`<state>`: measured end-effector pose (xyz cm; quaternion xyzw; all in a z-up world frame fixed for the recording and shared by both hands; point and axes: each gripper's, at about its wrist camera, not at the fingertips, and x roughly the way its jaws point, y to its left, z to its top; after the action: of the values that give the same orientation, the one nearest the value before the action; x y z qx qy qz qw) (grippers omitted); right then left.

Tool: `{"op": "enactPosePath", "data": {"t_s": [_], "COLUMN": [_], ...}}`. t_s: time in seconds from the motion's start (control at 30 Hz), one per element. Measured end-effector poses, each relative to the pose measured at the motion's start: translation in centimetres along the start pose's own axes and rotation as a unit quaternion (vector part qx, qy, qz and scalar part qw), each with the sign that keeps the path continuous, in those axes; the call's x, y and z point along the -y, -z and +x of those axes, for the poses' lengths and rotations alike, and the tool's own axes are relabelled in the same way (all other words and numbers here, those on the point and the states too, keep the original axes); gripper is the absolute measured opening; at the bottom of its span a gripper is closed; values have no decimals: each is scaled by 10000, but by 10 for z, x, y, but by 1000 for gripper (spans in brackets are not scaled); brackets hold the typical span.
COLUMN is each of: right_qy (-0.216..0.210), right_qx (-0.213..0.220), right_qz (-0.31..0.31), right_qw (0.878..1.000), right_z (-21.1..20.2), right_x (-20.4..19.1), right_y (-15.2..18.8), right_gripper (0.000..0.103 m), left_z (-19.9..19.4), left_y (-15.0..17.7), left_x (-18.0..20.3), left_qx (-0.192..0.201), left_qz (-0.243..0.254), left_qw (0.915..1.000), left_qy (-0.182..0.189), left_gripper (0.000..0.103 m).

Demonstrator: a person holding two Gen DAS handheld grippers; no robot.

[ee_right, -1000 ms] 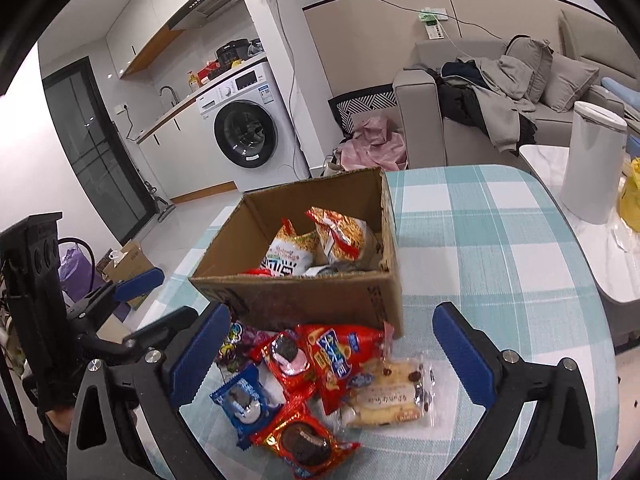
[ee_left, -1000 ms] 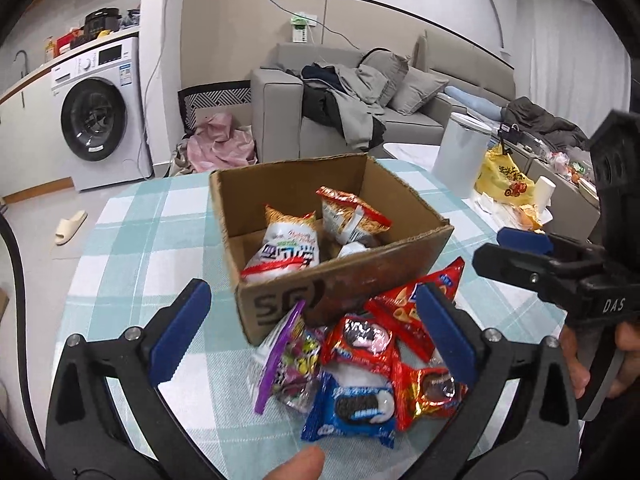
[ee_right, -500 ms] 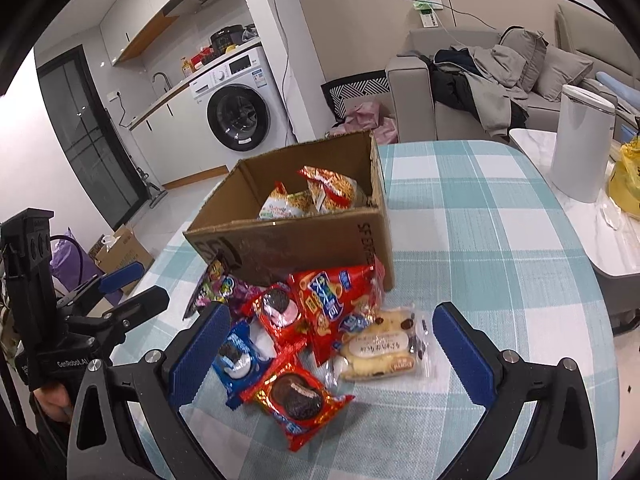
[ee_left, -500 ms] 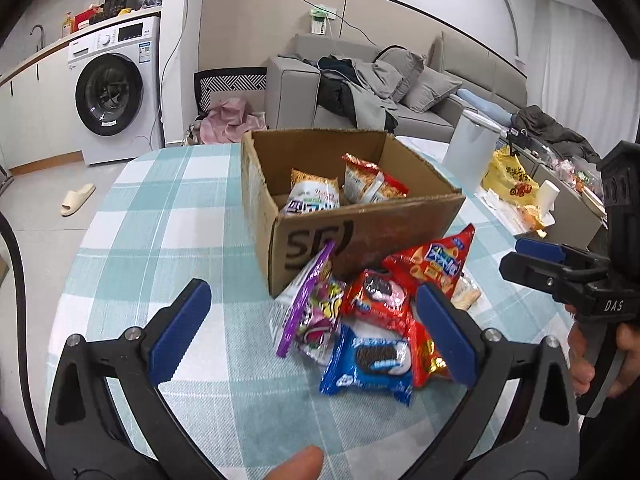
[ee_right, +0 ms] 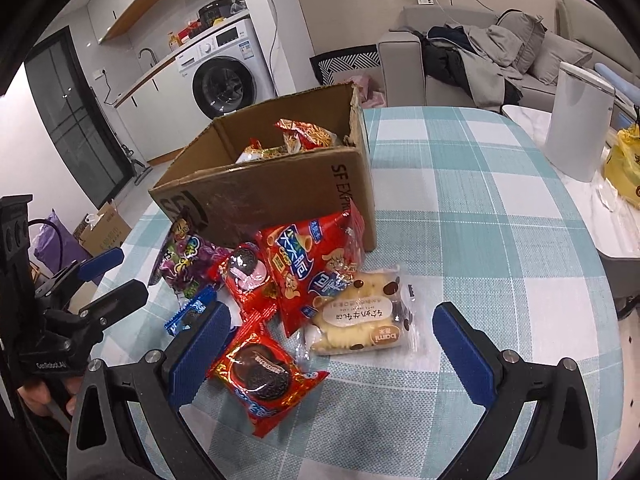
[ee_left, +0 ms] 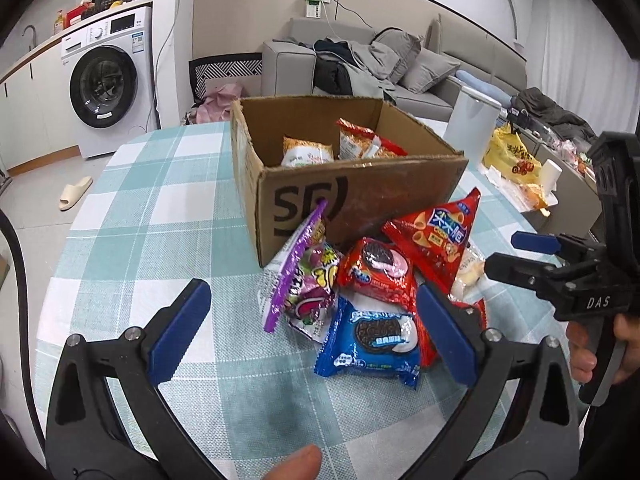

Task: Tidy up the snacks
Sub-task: 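Lower the right gripper onto the red Oreo pack while the left approaches the blue Oreo pack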

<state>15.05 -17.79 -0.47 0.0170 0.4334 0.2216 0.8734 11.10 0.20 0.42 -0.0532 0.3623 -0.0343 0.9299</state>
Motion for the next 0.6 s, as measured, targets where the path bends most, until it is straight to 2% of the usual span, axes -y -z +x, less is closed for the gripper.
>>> {"op": "enactPosePath", "data": {"t_s": [0.4,0.6], "right_qy": [35,-3], "right_qx": [-133,-317], "right_qz": [208,-43], "right_qw": [9997,9995], "right_z": [7,11], "right_x": [10,4], "right_y": [0,3], "right_gripper": [103,103], "left_z": [19,29], "left_y": [9,15], "left_x": [16,21], "left_qx": [-223,-410], "left_qz": [314,418], "left_qw": [9992,9982], "left_qy": [71,129], "left_gripper": [102,102]}}
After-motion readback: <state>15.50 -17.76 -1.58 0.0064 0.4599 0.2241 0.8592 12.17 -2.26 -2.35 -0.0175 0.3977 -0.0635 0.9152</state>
